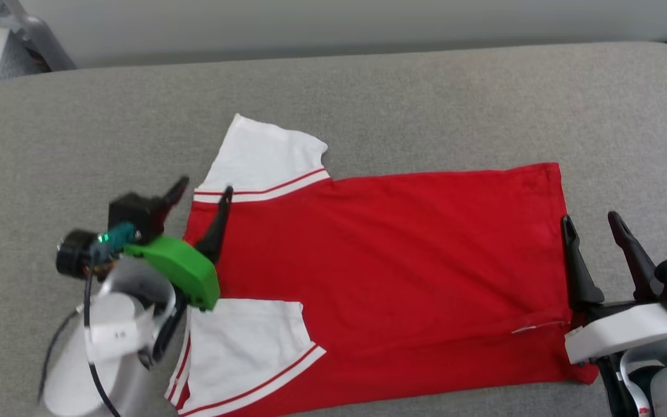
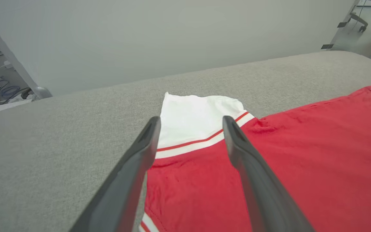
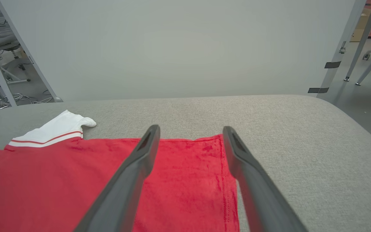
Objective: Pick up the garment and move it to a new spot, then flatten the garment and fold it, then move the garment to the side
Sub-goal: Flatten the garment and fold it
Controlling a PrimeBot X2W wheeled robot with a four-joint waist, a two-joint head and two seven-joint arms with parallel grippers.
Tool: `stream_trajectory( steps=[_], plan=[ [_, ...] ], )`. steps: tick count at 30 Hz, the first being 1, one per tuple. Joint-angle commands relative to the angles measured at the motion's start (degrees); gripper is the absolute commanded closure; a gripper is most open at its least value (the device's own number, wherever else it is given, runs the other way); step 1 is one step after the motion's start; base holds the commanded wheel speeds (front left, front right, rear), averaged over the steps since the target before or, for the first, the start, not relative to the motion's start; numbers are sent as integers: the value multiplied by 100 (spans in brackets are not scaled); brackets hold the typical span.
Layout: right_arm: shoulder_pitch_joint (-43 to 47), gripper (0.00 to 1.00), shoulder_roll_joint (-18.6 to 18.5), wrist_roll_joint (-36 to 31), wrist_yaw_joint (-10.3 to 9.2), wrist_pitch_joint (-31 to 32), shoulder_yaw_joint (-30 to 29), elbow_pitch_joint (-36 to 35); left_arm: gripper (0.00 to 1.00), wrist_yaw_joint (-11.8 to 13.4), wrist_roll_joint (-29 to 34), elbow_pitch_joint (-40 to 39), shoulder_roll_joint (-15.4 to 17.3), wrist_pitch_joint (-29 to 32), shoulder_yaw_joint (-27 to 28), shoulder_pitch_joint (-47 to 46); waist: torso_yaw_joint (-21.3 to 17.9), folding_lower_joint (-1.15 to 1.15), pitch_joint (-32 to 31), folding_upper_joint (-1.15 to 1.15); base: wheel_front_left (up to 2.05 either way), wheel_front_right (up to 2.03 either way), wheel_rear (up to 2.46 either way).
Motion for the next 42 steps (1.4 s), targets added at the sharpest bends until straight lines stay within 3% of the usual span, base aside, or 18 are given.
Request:
stream_trajectory(
  steps=[1,9,14,15,19,30,31,32,33,36,42],
  plan=[
    [-124,0,14,-26,-6,5,35,-76,0,-39,-96,-20,136,188,-44,-362,-369,0,533,0,0,0,0],
    [-456,0,122,13,-6,-36,174,-245,0,-80,-1091,291,970,2491,-851,-2423,-690,0,1219,0,0,0,0],
    [-644,0,174,38,-6,-151,324,-172,0,-81,-1657,842,1375,3768,-1279,-3439,-894,0,1494,0,0,0,0],
    [-742,0,210,59,-6,-217,441,-114,0,-81,-1789,1252,1496,4127,-1422,-3824,-1009,0,1602,0,0,0,0],
    [-853,0,230,87,-6,-297,549,-34,0,-81,-1876,1877,1585,4454,-1525,-4138,-1123,0,1720,0,0,0,0],
    [-997,0,289,77,-6,-398,560,102,0,-54,-1900,2910,1480,4357,-1543,-4441,-1237,0,1986,0,0,0,0],
    [-1002,0,291,74,-6,-409,556,111,36,-55,-1928,2977,1454,4411,-1558,-4433,-1232,0,1993,0,0,0,0],
    [-1006,0,293,72,-6,-413,552,119,59,-56,-1962,3026,1428,4470,-1572,-4418,-1227,0,1997,0,0,0,0],
    [-1013,0,294,66,-6,-413,545,129,100,-58,-2022,3086,1395,4569,-1586,-4394,-1219,0,1998,0,0,0,0],
    [-1044,0,293,47,-6,-400,525,144,100,-63,-2164,3142,1330,4634,-1568,-4356,-1190,0,1977,0,0,0,0],
    [-1076,0,177,-24,-6,-288,456,155,100,-62,-2285,3155,1235,4140,-1420,-4330,-1073,0,1742,0,0,0,0]
  ],
)
